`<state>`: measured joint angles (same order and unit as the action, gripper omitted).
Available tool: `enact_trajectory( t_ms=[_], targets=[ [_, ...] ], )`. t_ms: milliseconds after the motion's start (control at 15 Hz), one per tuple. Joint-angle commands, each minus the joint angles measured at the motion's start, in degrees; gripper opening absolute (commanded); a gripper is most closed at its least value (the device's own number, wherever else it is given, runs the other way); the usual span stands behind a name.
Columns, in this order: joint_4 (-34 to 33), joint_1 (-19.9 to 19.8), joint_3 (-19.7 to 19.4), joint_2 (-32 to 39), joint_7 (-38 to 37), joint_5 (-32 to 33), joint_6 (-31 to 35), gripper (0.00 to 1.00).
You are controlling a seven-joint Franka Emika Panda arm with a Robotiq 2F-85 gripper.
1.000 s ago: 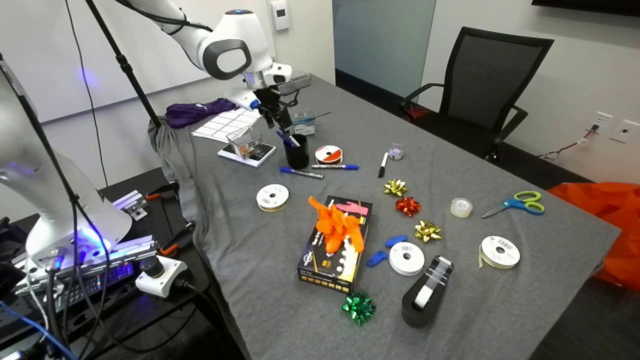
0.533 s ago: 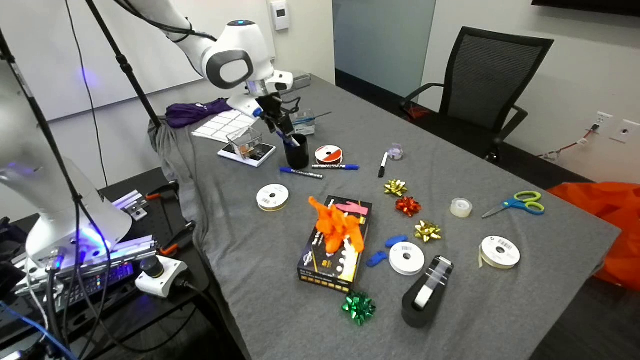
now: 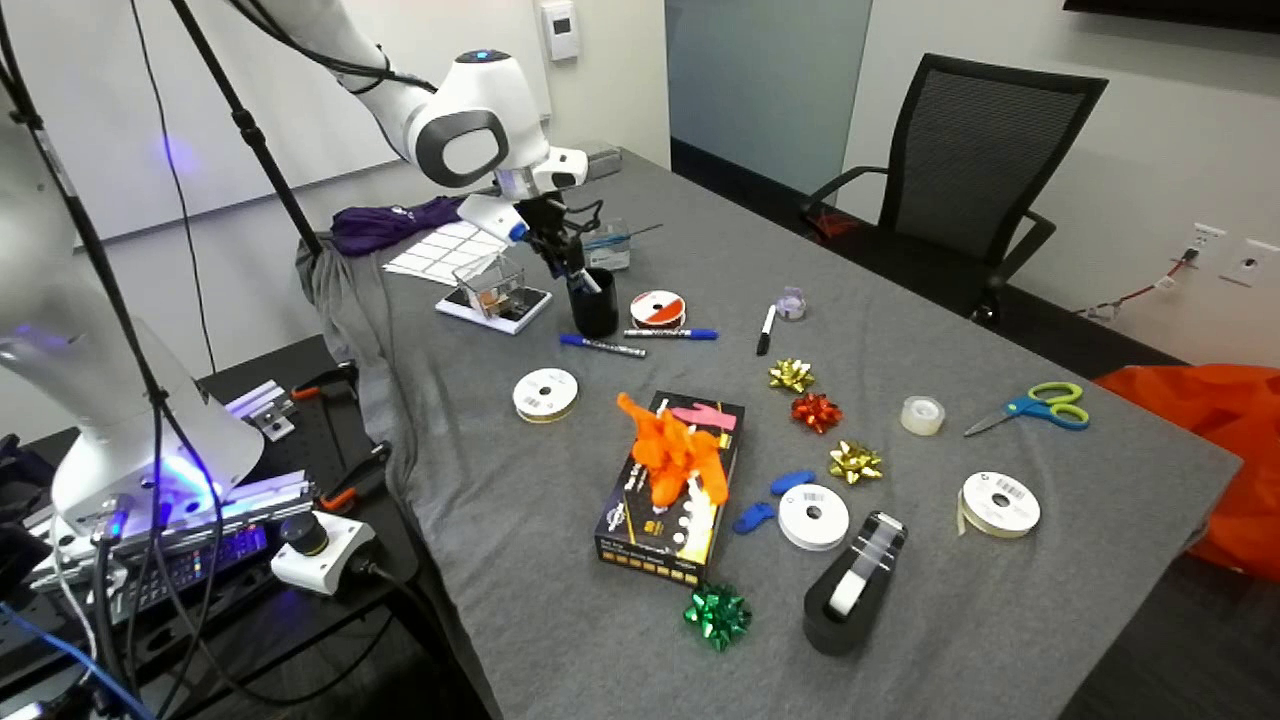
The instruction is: Remove the blue object from the black cup
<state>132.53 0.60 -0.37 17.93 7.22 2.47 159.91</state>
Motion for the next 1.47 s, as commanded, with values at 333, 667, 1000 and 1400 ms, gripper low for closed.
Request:
enact_trajectory(
  t_ms=[333, 667, 1000, 1400],
  targets=[
    [0.1, -1.5, 0.8, -0.6, 0.5, -0.3, 0.1, 0.08],
    [0.5, -1.3, 0.0, -3.0, 0.5, 1.1, -3.4, 0.03],
    [0.8, -1.7, 0.3, -5.4, 1.8, 0.8, -7.6, 0.04],
    [0.8, -1.2, 0.6, -10.9, 1.5, 0.0, -15.0, 0.04]
  ],
)
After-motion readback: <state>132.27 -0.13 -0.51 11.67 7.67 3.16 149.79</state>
